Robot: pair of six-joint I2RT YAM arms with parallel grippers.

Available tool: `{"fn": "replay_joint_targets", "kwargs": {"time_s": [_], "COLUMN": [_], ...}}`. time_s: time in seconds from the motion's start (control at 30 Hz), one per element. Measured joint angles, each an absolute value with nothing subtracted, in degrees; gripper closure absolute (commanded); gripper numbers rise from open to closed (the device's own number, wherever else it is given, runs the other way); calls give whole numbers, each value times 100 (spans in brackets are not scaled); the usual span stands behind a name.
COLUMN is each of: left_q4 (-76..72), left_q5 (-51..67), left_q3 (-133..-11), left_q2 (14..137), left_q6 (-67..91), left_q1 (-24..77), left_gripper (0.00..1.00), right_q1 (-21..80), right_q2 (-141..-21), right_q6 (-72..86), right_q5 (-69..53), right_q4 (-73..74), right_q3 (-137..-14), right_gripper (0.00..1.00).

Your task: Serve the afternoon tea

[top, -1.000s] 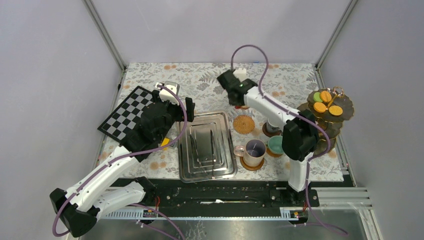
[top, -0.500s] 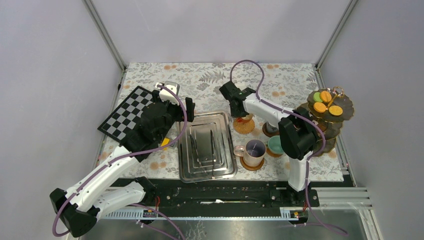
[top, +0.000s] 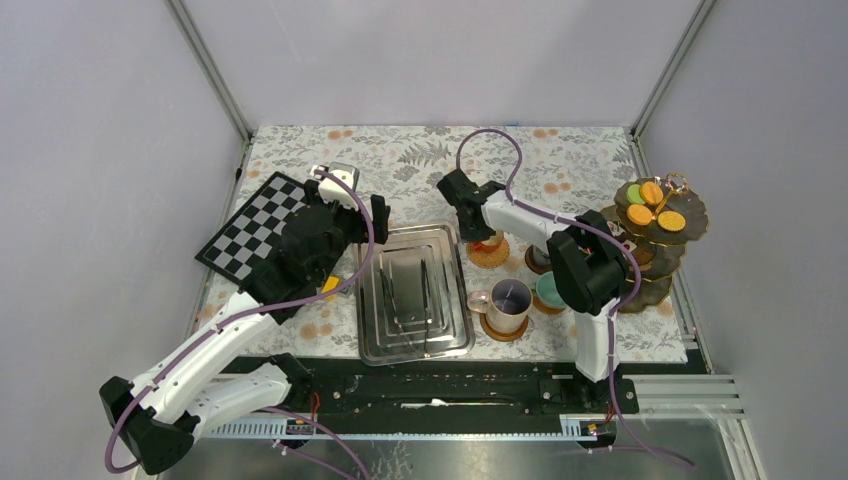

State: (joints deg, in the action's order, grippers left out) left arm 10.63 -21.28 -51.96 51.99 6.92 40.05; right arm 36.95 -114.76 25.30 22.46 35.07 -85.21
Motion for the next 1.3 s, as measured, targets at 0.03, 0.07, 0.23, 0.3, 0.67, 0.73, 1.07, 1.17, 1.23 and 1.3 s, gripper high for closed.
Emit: {"fn": "replay_joint_targets", "kwargs": {"time_s": [0.03,0.07,0.23,0.3,0.67,0.73,1.07,1.17,1.23,1.3], "left_q4": [1063,1063,1063,1063,1337,1594,2108,2314,2460,2547], "left_q5": [-2128,-2128,-2128,-2130,-2132,-2067,-1562,-1566,-1619,-1697], "left_q3": [-5196,-5196,-5196,-5196,-5441,-5776,-7592,-7992,-8278,-8530], "left_q2": [5199,5199,5199,5199,5356,5461,5258,5127,5070,5011], "left_q6": [692,692,692,692,810,941,2043,2246,2296,2303], "left_q1": [4005,4005,4005,4005,4005,4005,4005,4005,4005,4005], "left_gripper": [1,1,1,1,1,1,1,1,1,1], "right_q1": [3695,3695,3695,3697,3697,3697,3697,3697,3697,3697], "right_q2": [-11476,-11476,-11476,-11459,-8971,-8095,-4635,-4099,-3828,-3603], "right_q6": [2530,2530,2543,2528,2187,2025,1249,1031,904,814], "right_q5": [2231,2226,2180,2193,1979,1894,1940,2078,2185,2220], "right_q4": [3496,3492,3524,3726,4423,4425,4012,3911,3874,3817], "right_q3": [-8521,-8521,-8525,-8597,-9094,-9111,-8986,-9063,-9059,-9015], "right_gripper": [83,79,55,42,0,0,0,1,0,0]}}
